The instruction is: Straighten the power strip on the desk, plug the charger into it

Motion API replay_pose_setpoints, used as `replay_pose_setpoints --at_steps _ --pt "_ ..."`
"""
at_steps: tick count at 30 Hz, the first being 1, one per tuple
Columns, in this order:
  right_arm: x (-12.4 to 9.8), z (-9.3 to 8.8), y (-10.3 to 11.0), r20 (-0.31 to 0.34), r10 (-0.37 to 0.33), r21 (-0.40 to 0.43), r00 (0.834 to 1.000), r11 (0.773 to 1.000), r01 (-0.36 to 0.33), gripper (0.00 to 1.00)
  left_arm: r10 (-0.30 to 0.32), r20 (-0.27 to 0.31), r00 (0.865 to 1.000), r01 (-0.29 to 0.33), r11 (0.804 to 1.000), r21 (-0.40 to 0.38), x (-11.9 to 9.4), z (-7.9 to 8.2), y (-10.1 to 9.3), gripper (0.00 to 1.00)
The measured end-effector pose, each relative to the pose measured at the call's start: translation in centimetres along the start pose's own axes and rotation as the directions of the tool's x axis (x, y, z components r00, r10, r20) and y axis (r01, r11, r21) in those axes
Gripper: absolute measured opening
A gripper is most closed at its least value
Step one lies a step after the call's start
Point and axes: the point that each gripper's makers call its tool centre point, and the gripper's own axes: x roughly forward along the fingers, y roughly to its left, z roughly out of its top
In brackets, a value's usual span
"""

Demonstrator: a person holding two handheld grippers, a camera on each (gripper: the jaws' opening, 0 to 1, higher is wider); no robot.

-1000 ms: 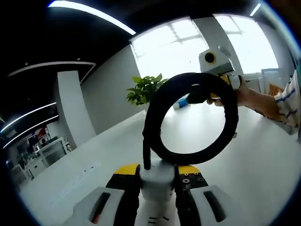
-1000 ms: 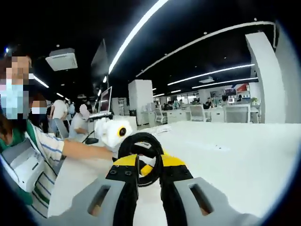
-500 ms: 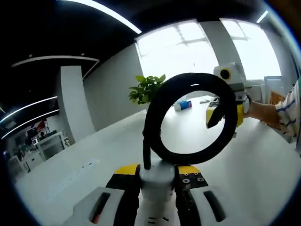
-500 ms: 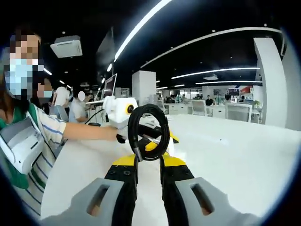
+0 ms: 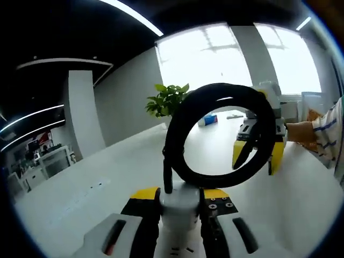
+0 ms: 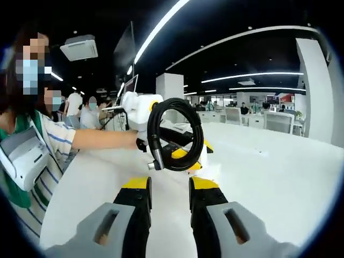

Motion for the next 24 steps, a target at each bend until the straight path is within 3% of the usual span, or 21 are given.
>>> replay_pose_setpoints --at_steps 6,8,10,12,18,21,24 --pt "0.5 -1.9 -2.2 -0.090 -0.068 -0.098 0.994 0.993 0.059 0.24 -0.014 -0.001 1.000 0.014 1.000 -0.026 0.2 0.1 0.0 0.28" --pt "1.1 -1.6 -2.8 -0.070 -0.071 -0.101 0.995 0.993 0.064 0.23 -0.015 -0.005 1.000 0.015 1.000 -0.027 0.2 0.1 0.0 0.28" --pt "1.8 0.7 -2.4 0.062 -0.014 -0.001 0.998 1.000 0.014 0.23 -0.015 -0.007 1.000 0.014 1.000 -0.024 0.2 0.1 0.0 0.28" --pt "1.7 1.4 -2.9 0.090 -0.006 -0.003 0.996 1.000 0.006 0.23 -0.017 -0.004 1.000 0.017 0.999 -0.030 0.2 0.1 0.1 0.28" --pt "2.3 1.4 -3.1 0.066 0.023 -0.031 0.998 0.999 -0.021 0.27 -0.034 0.004 0.999 0.035 0.998 -0.060 0.1 0.1 0.2 0.28" --pt "1.4 -0.1 -2.7 -0.019 0.045 -0.053 0.999 0.998 -0.046 0.29 -0.028 -0.001 1.000 0.028 0.998 -0.061 0.1 0.1 0.1 0.28" --pt "0.2 1.2 -2.9 0.041 0.035 0.011 0.999 0.999 -0.035 0.27 -0.024 -0.006 1.000 0.023 0.998 -0.059 0.1 0.1 0.1 0.28"
